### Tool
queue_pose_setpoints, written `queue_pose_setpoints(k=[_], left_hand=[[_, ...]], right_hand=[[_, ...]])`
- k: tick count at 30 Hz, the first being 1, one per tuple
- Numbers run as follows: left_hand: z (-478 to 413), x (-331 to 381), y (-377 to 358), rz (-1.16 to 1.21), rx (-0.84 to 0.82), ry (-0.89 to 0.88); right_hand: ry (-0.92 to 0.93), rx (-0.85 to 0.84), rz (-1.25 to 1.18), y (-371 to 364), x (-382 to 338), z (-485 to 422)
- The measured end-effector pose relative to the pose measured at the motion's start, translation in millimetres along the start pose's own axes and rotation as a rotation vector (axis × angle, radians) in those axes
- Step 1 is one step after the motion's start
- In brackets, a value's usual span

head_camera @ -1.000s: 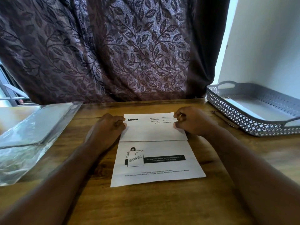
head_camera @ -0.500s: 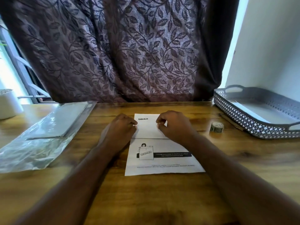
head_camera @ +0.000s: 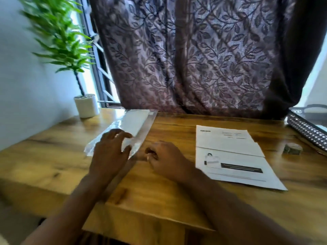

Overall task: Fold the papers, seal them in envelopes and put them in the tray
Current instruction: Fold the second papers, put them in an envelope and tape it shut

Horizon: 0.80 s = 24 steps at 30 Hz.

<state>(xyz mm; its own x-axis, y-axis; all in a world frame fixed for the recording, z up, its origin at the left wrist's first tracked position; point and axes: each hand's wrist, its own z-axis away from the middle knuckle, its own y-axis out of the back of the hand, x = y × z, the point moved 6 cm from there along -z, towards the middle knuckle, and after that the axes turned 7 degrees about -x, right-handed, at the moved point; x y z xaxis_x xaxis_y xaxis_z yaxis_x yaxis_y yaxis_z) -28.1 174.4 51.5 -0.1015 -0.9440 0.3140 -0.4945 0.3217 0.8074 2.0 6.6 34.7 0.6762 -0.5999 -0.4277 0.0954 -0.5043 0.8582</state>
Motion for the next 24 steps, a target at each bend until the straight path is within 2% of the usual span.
queue_pose_setpoints(k=[2, 4, 6, 9, 14, 19, 24], left_hand=[[6.6, -36.2, 8.3, -0.062, 0.001, 0.193], [14.0, -66.4, 7.7, -0.105, -0.07, 0.344], [20.6, -89.0, 1.1, -0.17, -0.161, 0.433], [24.0, -111.8, -3.7, -0.144, -0.213, 0.541], [14.0, -121.3, -0.4, -0.038, -0.306, 0.586], [16.3, -125.7, 5.0, -0.006, -0.179, 0.537], [14.1, -120.5, 2.9, -0.004, -0.238, 0.525]], right_hand=[[0.021, 0.004, 0.008, -18.3, -23.4, -11.9], [0.043, -0.011, 0.014, -36.3, -45.2, -23.7], [0.06, -0.036, 0.025, -51.5, -62.1, -35.4], [0.064, -0.087, 0.075, -70.6, -80.3, -57.2], [0.058, -0.206, 0.146, -90.2, -97.8, -85.7], [-0.112, -0.353, 0.221, -102.0, -96.4, -120.9], [-0.295, -0.339, 0.288, -100.3, -70.4, -154.2]])
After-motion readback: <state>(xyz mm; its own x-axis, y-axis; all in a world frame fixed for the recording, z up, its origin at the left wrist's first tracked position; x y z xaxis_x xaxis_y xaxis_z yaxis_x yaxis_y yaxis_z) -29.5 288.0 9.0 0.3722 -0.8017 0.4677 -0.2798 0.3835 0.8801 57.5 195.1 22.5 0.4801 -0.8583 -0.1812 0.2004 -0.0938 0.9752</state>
